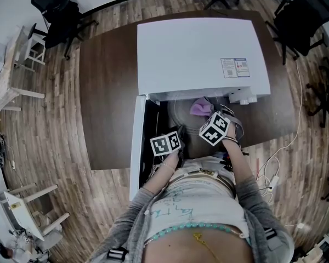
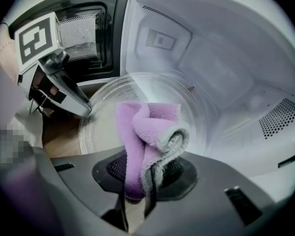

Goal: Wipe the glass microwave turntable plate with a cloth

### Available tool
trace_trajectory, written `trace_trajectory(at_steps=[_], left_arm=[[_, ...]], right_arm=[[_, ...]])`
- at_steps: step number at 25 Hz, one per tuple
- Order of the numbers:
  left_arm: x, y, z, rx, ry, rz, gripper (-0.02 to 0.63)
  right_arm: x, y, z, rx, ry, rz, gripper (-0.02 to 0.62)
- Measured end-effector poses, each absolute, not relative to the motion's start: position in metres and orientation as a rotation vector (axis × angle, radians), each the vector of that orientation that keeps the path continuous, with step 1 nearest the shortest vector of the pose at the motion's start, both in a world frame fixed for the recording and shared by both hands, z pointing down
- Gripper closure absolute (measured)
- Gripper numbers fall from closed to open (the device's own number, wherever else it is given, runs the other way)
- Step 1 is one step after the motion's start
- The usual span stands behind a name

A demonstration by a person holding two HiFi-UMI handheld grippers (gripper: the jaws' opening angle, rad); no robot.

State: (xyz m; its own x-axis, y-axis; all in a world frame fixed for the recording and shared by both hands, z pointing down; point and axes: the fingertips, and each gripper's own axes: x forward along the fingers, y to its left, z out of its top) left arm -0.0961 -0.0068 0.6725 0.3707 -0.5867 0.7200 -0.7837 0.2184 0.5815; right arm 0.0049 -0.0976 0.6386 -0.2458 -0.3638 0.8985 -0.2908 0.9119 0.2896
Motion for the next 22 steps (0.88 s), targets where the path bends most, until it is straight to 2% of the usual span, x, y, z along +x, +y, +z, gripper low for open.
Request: trace_trajectory(at_steps=[22], left_arm=[[-0.096,-0.009,0.673,1.456,-1.317,0.192,0.491]], right_arm=[[-0.026,-0.048,0.654,0.223,-1.837,-0.086,0.480]])
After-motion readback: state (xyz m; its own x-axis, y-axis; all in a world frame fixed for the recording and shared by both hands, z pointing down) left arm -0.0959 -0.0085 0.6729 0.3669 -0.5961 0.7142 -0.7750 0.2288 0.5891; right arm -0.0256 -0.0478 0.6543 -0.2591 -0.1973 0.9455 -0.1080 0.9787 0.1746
